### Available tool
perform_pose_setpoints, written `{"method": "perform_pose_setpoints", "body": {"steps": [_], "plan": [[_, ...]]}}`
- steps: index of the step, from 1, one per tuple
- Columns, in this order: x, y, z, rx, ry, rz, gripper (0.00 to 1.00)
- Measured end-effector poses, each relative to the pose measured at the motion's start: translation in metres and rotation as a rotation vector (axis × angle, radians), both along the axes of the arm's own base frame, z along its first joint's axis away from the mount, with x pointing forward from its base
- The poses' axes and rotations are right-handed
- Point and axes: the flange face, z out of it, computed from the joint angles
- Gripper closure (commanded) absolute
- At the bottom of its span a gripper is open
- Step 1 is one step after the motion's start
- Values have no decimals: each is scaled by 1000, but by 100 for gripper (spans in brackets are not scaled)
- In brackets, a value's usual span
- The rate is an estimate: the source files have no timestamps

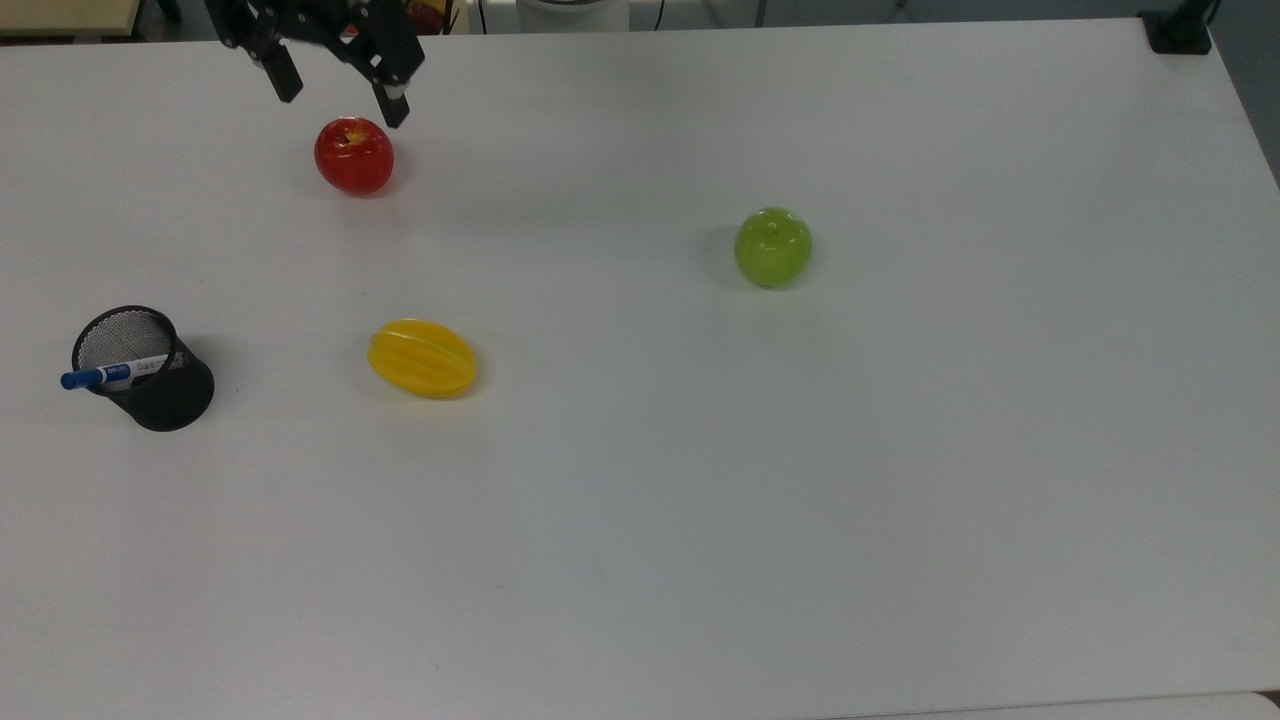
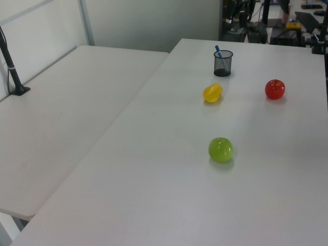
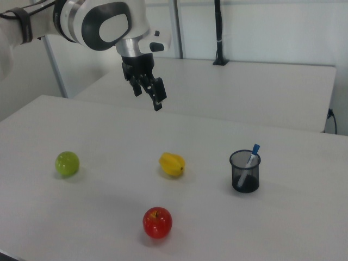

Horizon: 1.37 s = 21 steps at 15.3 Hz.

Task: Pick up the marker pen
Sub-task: 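Move the gripper over to the black mesh pen cup, then lower the gripper onto the marker in the cup and close it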

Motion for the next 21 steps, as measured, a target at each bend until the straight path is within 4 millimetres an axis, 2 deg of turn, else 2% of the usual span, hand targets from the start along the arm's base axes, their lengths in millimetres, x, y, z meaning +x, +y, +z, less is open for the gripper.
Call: {"method": "perform_pose_setpoints", "body": {"steps": [2, 8, 11, 15, 21], "plan": [[4, 0, -6, 0, 0, 0, 0], [11, -11, 4, -18, -93, -25, 0], [18, -45, 1, -39, -168, -82, 0], [34, -103, -29, -85, -256, -158, 0], [56, -147, -74, -164, -361, -209, 4]]}}
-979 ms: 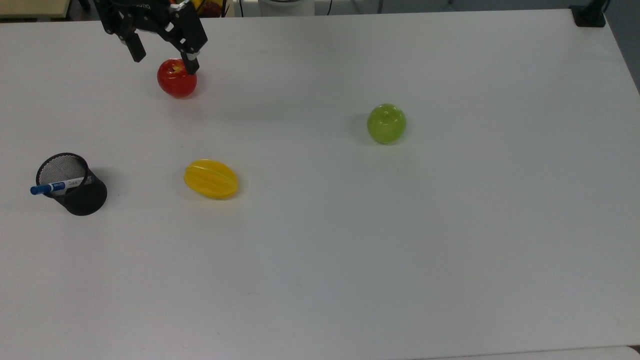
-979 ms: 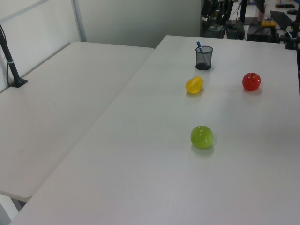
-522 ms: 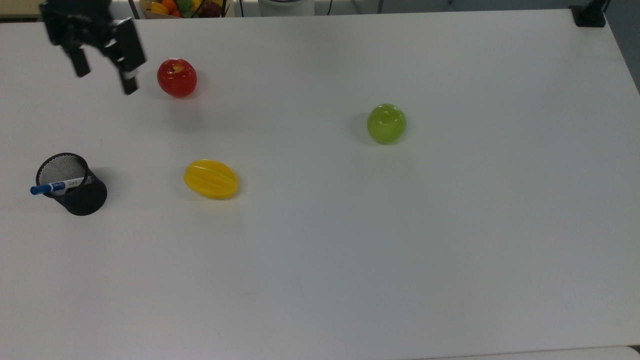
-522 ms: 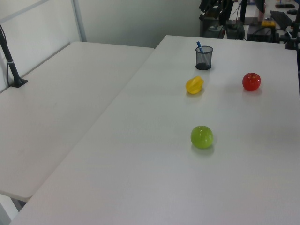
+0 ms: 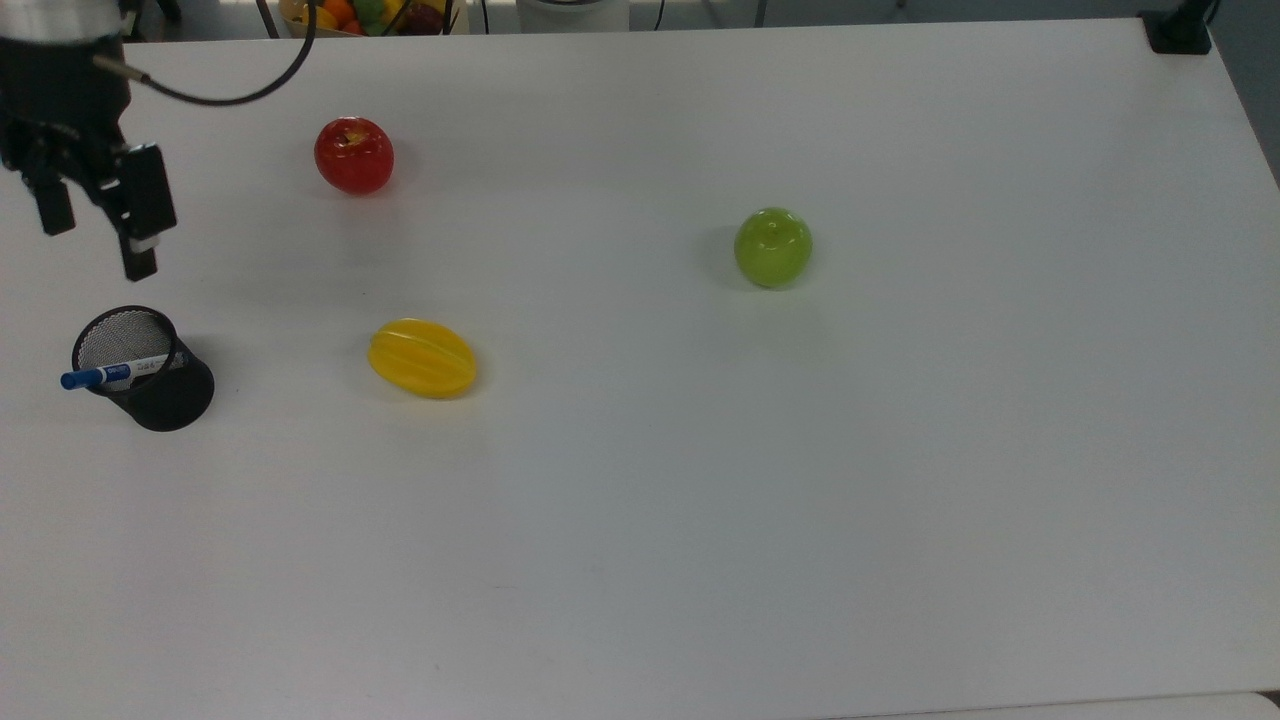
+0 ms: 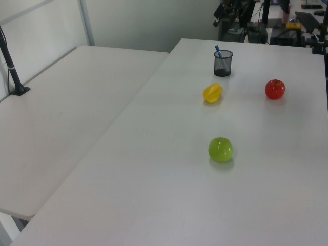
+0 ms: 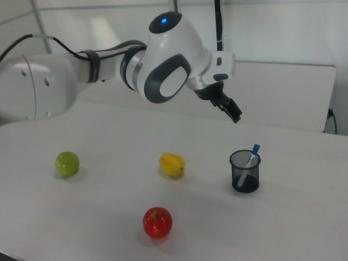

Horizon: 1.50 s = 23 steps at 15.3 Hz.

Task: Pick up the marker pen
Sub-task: 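Lower the gripper onto the marker in the cup and close it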

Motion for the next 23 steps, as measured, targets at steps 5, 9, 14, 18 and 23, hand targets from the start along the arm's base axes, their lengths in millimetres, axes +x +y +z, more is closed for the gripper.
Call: {"method": "perform_pose_setpoints", "body": {"steps": [5, 9, 14, 18, 23], "plan": [[15, -24, -46, -90, -37, -8, 10], [20, -34, -70, -121, -57, -10, 14], [22, -56, -110, -161, -70, -21, 27], [24, -56, -122, -186, -53, -3, 44], [25, -55, -129, -193, -41, 6, 55]]}}
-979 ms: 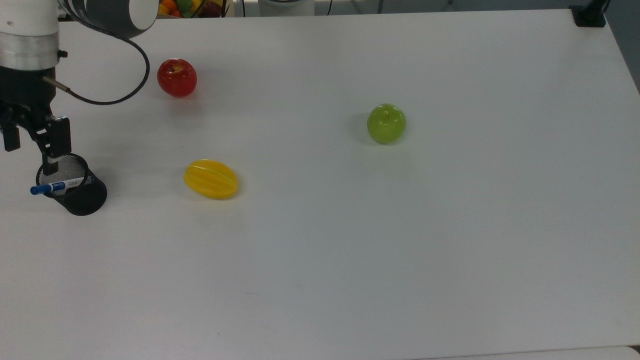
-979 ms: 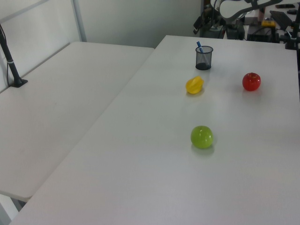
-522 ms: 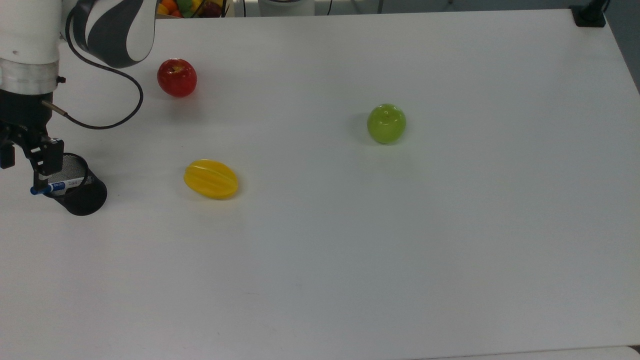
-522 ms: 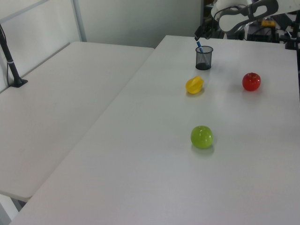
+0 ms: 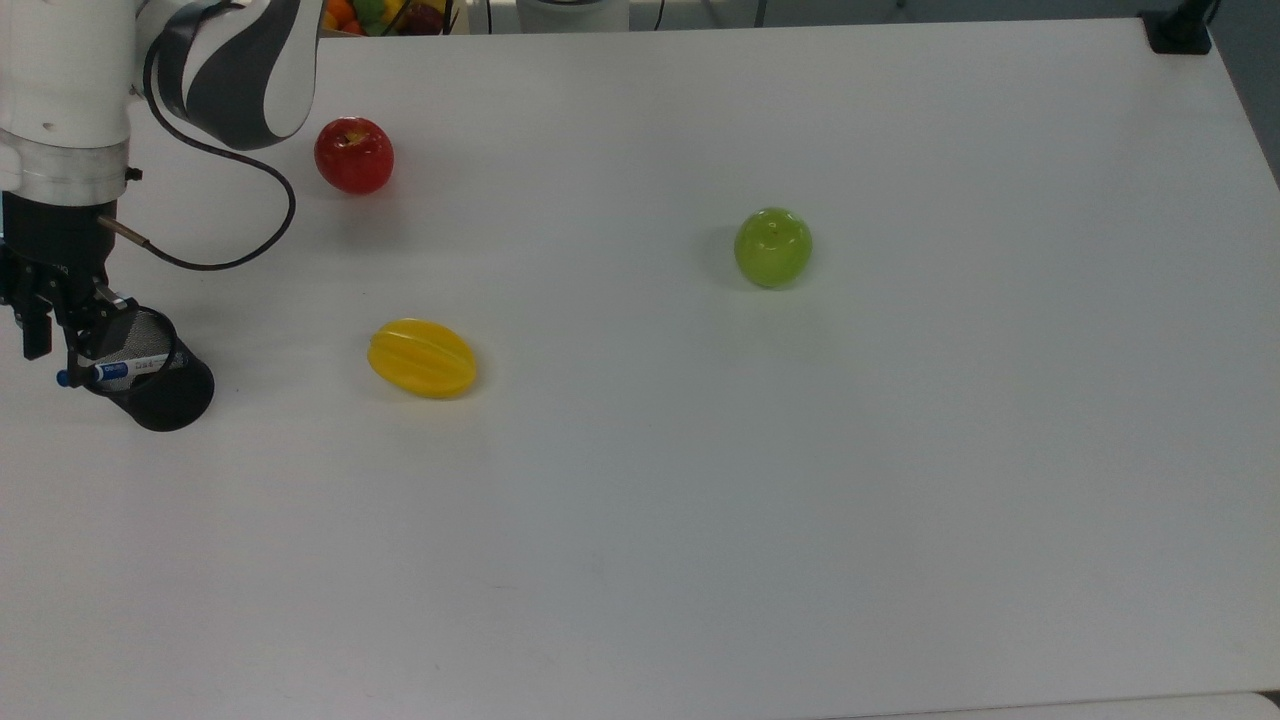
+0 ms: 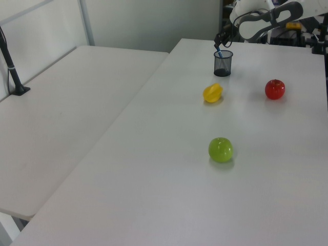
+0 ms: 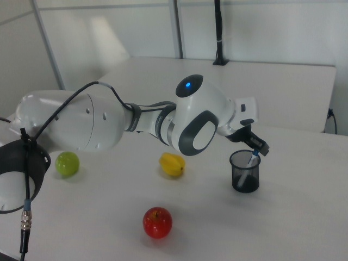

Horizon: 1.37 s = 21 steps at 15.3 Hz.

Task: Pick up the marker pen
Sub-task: 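Lower the gripper onto the marker in the cup and close it, then lift the marker up out of the pen cup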

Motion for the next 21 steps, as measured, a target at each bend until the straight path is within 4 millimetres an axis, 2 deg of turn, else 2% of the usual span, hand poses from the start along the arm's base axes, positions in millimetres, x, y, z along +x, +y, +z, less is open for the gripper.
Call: {"method": "perform_pose_setpoints", "body": {"steps": [3, 6, 9, 12, 21], "plan": [[0, 0, -1, -3, 2, 3, 56], [0, 0, -2, -3, 4, 3, 65], [0, 0, -3, -2, 6, 4, 77], [1, 1, -3, -3, 6, 4, 94], [1, 0, 0, -5, 0, 5, 98]]}}
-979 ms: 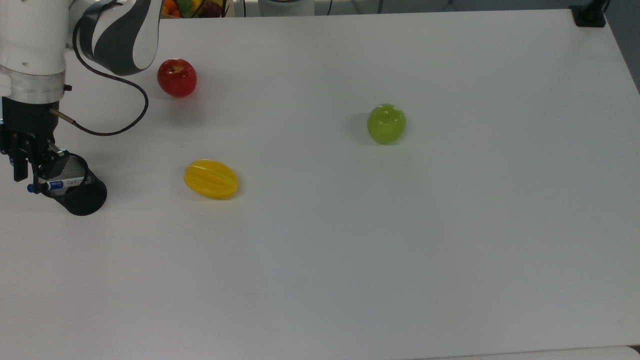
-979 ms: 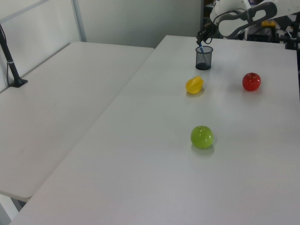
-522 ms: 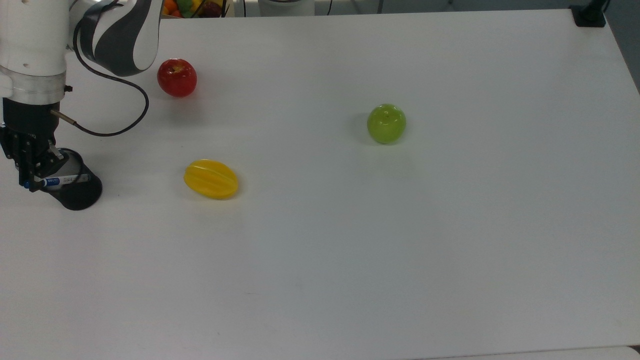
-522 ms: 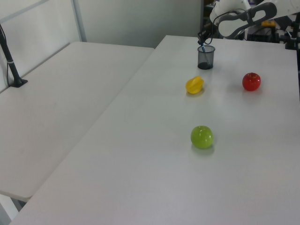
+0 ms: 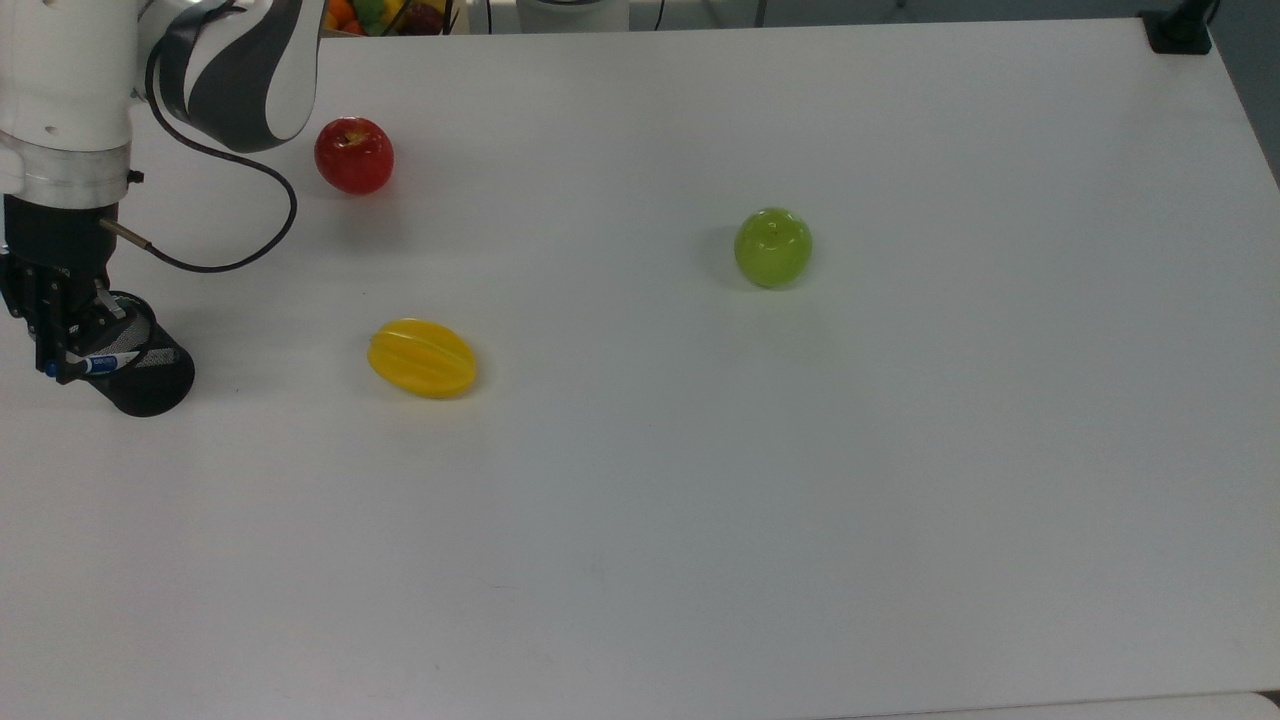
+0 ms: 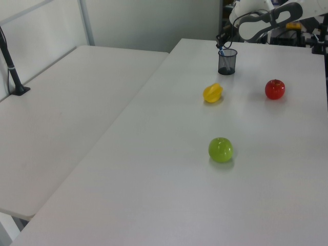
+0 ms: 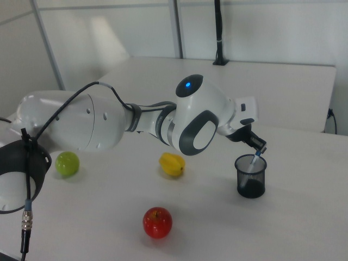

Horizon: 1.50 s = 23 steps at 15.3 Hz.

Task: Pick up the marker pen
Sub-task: 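Lift the marker up out of the pen cup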

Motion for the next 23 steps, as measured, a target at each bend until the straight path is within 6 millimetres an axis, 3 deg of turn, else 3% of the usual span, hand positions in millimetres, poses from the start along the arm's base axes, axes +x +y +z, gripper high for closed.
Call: {"method": "perform_pose_setpoints", "body": {"steps": [5, 11, 15, 18, 23], "plan": [[1, -1, 36, -23, -58, 0, 98], [-7, 2, 108, -85, -225, 8, 98], [-12, 14, 147, -82, -284, 11, 98], [-12, 38, 164, -2, -272, 4, 99], [-17, 108, 184, 196, -66, 45, 100]]}}
